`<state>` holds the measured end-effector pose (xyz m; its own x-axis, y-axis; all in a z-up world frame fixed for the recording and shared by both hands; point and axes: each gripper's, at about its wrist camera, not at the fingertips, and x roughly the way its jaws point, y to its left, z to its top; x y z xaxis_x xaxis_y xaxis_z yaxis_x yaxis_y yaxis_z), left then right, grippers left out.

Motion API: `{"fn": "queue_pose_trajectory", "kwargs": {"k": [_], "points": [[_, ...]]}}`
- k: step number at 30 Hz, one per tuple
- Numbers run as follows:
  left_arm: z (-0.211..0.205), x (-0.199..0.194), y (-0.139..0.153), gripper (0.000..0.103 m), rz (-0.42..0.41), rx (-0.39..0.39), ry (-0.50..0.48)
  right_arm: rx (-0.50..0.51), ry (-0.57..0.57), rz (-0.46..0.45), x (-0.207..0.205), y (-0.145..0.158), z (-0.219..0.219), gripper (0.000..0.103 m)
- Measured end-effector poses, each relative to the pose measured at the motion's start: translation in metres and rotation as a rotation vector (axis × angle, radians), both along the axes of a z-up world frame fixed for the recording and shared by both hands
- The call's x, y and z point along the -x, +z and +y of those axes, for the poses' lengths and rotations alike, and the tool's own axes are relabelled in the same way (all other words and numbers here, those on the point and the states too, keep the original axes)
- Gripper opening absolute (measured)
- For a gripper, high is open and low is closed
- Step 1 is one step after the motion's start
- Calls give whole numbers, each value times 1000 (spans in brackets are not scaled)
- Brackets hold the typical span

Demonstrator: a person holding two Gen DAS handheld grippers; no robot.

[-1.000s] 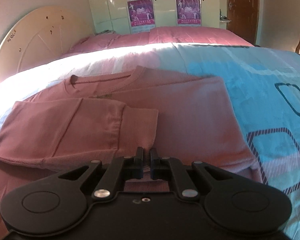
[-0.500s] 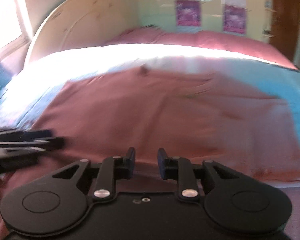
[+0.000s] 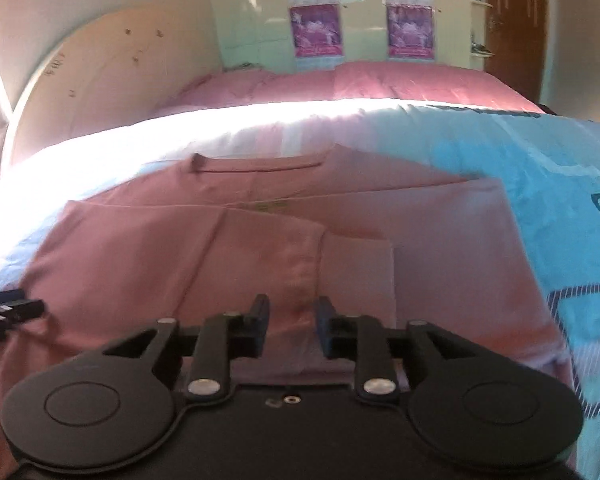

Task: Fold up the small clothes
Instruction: 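Fold the other side edge inward with the left tool while the right tool holds the folded side, then move both open tools to the hem of the folded sweatshirt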

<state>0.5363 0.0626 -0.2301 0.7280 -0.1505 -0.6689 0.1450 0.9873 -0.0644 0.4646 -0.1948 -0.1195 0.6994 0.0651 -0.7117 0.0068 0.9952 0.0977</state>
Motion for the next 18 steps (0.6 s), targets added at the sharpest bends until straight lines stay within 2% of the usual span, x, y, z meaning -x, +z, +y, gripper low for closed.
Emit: {"fn": "queue_pose_trajectory", "kwargs": {"k": [4, 6, 9, 12, 15, 16, 18], "points": [[8, -39, -3, 55, 36, 27, -7, -4, -50, 8, -31, -11, -15, 16], [11, -55, -2, 55, 47, 23, -15, 13, -69, 14, -37, -15, -21, 16], [21, -77, 8, 55, 30, 75, -5, 15, -93, 2, -39, -9, -28, 19], [20, -100, 6, 55, 19, 19, -27, 19, -90, -33, -39, -3, -26, 22], [27, -127, -6, 55, 35, -8, 1, 21, -113, -9, -46, -12, -28, 21], [34, -135, -11, 55, 42, -4, 19, 36, -126, 2, -49, -17, -29, 19], [47, -141, -12, 55, 42, 56, 33, 41, -143, 0, -50, -21, -32, 18]]}}
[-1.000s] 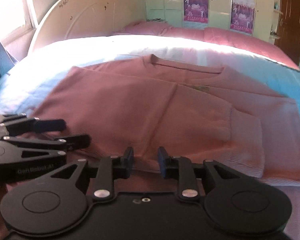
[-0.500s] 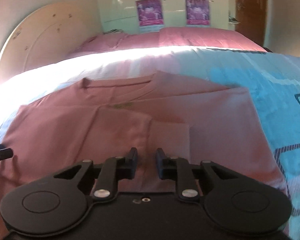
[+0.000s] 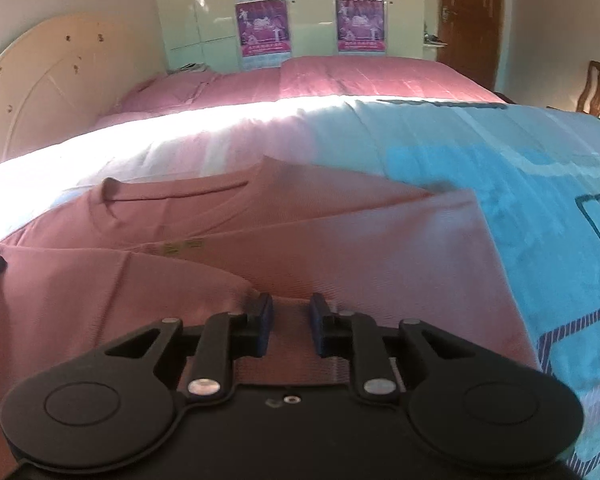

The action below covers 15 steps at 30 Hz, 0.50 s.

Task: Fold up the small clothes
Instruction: 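Move both open tools to the hem of the folded sweatshirt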

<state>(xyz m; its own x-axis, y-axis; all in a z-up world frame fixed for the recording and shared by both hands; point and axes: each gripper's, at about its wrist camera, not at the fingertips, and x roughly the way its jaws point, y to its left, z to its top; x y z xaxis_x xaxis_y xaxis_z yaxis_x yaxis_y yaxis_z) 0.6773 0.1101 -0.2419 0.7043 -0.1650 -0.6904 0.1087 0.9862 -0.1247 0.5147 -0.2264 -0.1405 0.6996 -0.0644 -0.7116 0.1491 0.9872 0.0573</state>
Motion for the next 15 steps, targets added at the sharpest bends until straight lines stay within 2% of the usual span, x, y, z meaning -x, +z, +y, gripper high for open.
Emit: {"fn": "queue_pose_trajectory", "kwargs": {"k": [2, 3, 5, 8, 11, 13, 15], "points": [[1, 4, 5, 55, -11, -27, 7, 4, -5, 0, 2, 3, 1, 20], [3, 10, 9, 55, -22, -14, 7, 9, -6, -5, 3, 5, 2, 20], [-3, 21, 18, 55, -68, 24, -31, -6, -5, -38, 8, 14, 6, 24], [-23, 25, 23, 55, -138, -9, -98, -13, 44, -56, 5, 18, 20, 23], [-29, 4, 1, 55, -38, -14, -100, 0, 60, -14, -6, 9, 31, 23], [-29, 7, -5, 62, -60, -3, -125, 31, 25, 17, -10, -1, 30, 23], [-34, 18, 4, 69, -66, -43, -133, 18, 14, 9, -5, 4, 27, 26]]}}
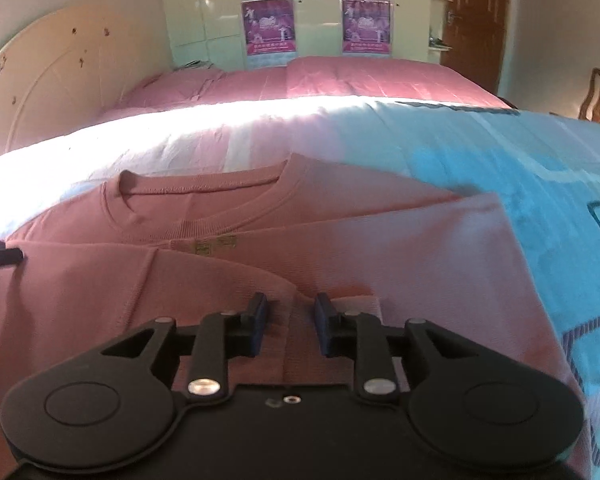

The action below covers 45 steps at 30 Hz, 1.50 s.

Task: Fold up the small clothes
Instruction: 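Move both open tools to the hem of the folded sweatshirt, then grasp the hem with the left tool while the right tool grasps it beside, lifting toward the collar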

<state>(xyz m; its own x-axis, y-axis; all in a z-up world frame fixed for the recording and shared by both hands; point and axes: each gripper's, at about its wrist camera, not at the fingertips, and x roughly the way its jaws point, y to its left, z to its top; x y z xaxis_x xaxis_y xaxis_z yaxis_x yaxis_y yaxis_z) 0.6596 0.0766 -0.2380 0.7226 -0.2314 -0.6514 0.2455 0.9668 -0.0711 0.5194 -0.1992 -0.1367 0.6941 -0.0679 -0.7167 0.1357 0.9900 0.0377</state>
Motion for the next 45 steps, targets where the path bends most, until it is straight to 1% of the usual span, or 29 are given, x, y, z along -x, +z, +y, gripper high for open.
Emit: {"fn": "queue_pose_trajectory", "kwargs": {"k": [1, 2, 3, 5, 6, 7, 9, 11, 12, 13, 14, 15, 17, 18, 22, 24, 25, 27, 29, 32, 34, 37, 38, 39, 40, 41, 45], "points": [[0, 12, 6, 73, -20, -11, 4, 11, 1, -14, 6, 6, 0, 29], [3, 24, 11, 74, -29, 8, 3, 22, 0, -27, 13, 10, -2, 30], [7, 40, 14, 74, -24, 38, -3, 21, 8, -34, 22, 15, -5, 31], [6, 73, 19, 74, -43, 47, -2, 1, 32, -40, 40, 20, -9, 32], [5, 87, 20, 74, -44, 52, -2, -3, 57, -29, 49, 20, -9, 30], [4, 102, 19, 74, -37, 67, 7, 13, 79, -10, 55, 16, -7, 24], [5, 123, 16, 74, -28, 90, 17, 55, 72, 17, 65, 8, -4, 25], [0, 133, 1, 74, 13, 59, 12, 22, 41, 10, 72, 4, -9, 26], [-4, 136, -6, 74, 15, 30, 0, 12, 22, 7, 73, 3, -12, 26], [-10, 140, -9, 74, -13, -19, -19, 14, 8, 8, 73, 1, -12, 30], [-15, 140, -10, 74, -17, -54, -30, 13, -2, 15, 72, -1, -14, 30], [-17, 139, -8, 74, -10, -70, -31, -5, -6, 13, 72, -3, -16, 31], [-14, 139, -2, 74, 4, -52, -13, -31, -7, 17, 72, -2, -21, 31], [-12, 142, 3, 74, 6, -42, -3, -26, -4, 25, 73, 1, -21, 31], [-3, 171, 13, 75, -11, -44, 56, -23, 11, -12, 94, 19, -25, 33], [3, 190, 12, 89, 5, -45, 97, -39, 19, -16, 108, 24, -35, 34], [4, 201, 11, 99, 1, -60, 121, -50, 21, -19, 115, 27, -40, 35], [8, 222, 9, 100, -3, -93, 147, -76, 22, -19, 131, 30, -55, 38], [14, 242, 7, 100, 25, -91, 178, -95, 15, -19, 149, 33, -73, 44], [21, 271, 7, 100, 58, -47, 201, -98, 4, -14, 179, 35, -103, 46], [27, 289, 7, 99, 80, 1, 221, -126, -5, 4, 200, 33, -123, 46], [37, 311, 5, 94, 120, 127, 247, -168, -16, 31, 232, 27, -149, 46], [41, 318, 3, 90, 135, 165, 258, -185, -22, 41, 242, 26, -155, 46], [45, 323, 0, 87, 149, 196, 262, -214, -28, 49, 254, 24, -161, 46], [47, 330, -3, 82, 161, 215, 268, -242, -32, 53, 265, 23, -166, 46], [45, 335, -7, 81, 173, 231, 271, -268, -34, 56, 275, 21, -170, 46], [43, 362, -11, 80, 196, 309, 246, -381, -51, 85, 311, 10, -182, 46]]}}
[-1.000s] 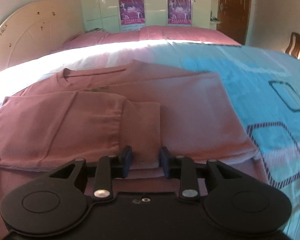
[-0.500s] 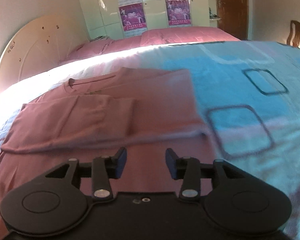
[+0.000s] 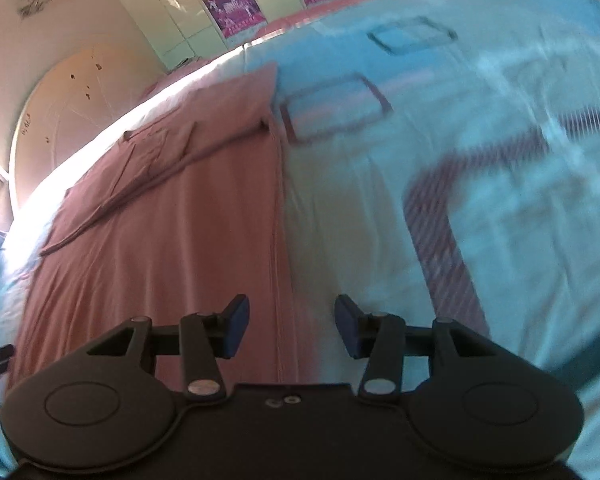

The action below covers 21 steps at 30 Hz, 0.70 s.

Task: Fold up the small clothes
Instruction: 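Grasp the hem with the left tool while the right tool grasps it beside, lifting toward the collar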

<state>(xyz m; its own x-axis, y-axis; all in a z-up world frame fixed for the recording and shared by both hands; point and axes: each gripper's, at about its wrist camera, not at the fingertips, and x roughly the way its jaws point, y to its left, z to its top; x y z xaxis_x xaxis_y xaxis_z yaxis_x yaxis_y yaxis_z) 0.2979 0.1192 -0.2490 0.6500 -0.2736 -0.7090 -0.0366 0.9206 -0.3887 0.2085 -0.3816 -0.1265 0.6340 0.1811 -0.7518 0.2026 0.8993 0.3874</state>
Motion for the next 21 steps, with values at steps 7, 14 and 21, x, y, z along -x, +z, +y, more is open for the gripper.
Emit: {"fn": "queue_pose_trajectory", "kwargs": {"k": [7, 14, 21], "points": [[-7, 33, -7, 79, -11, 77, -22, -150, 33, 3, 39, -7, 1, 46], [3, 57, -13, 71, -6, 210, -8, -302, 50, 8, 61, -13, 6, 45], [-4, 62, -17, 53, 1, 205, 11, -358, 28, -17, 62, -17, 6, 33]]}}
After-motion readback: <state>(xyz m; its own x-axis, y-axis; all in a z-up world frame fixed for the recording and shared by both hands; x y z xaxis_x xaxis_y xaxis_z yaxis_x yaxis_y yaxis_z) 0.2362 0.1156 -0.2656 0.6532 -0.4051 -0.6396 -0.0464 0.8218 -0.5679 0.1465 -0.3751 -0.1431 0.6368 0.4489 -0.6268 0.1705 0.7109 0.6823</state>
